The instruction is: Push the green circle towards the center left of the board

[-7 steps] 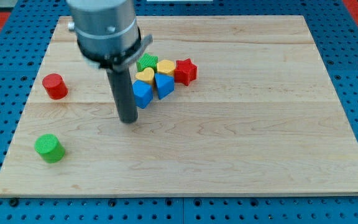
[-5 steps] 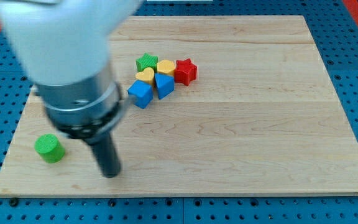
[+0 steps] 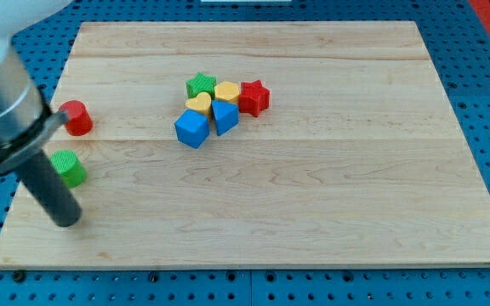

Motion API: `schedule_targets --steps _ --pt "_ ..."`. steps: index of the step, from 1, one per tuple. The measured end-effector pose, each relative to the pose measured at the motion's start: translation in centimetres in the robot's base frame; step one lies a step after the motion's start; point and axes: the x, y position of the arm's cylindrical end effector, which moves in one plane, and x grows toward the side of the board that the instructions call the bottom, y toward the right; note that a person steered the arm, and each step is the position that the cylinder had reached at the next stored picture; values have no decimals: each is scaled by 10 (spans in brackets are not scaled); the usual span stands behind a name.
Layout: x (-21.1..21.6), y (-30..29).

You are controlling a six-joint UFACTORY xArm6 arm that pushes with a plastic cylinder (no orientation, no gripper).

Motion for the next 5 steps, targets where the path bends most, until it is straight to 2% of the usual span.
schedule_targets --steps 1,2,3,4,5 --pt "-41 -35" --pt "-76 -35" --pt "-87 -16" --pt "-87 10" --pt "-80 13"
